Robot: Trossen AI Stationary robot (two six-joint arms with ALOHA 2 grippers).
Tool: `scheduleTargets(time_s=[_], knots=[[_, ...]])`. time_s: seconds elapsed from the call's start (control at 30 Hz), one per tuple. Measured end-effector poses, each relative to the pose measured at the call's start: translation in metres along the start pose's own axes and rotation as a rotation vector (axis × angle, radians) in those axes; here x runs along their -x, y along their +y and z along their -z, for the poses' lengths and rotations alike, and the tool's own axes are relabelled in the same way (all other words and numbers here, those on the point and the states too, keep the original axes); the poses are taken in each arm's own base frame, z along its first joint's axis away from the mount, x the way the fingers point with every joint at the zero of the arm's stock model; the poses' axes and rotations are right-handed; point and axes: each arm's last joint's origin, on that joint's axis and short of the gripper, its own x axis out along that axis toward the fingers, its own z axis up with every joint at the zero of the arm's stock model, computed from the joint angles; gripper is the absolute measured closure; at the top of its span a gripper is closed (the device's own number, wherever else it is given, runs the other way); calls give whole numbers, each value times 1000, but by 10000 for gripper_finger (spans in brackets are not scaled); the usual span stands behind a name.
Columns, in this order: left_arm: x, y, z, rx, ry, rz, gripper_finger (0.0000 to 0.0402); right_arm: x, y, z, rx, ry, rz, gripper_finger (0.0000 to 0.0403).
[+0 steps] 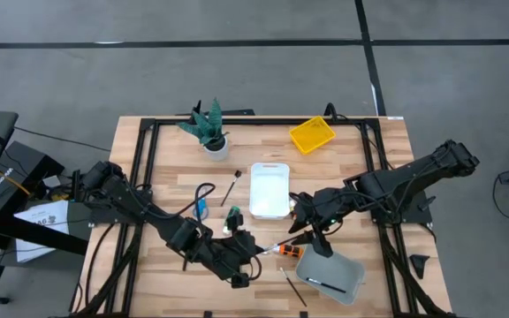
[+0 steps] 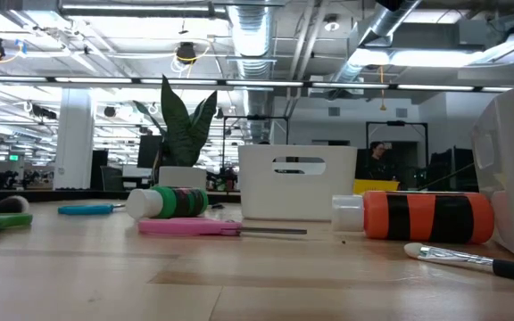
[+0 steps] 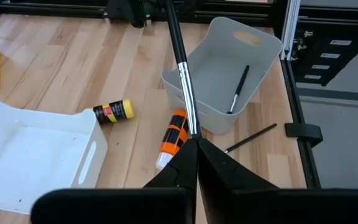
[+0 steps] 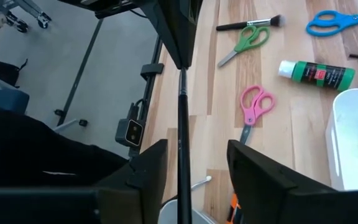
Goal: Pick & Place Paint Supplies
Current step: Put the left eyeshadow brush into the gray bin
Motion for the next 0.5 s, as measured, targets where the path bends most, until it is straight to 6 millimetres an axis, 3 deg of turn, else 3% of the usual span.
scheduleTargets(time_s=[0.5], knots=[[0, 0, 0, 2, 0, 0, 401, 0, 0, 0, -4, 1, 0, 358]])
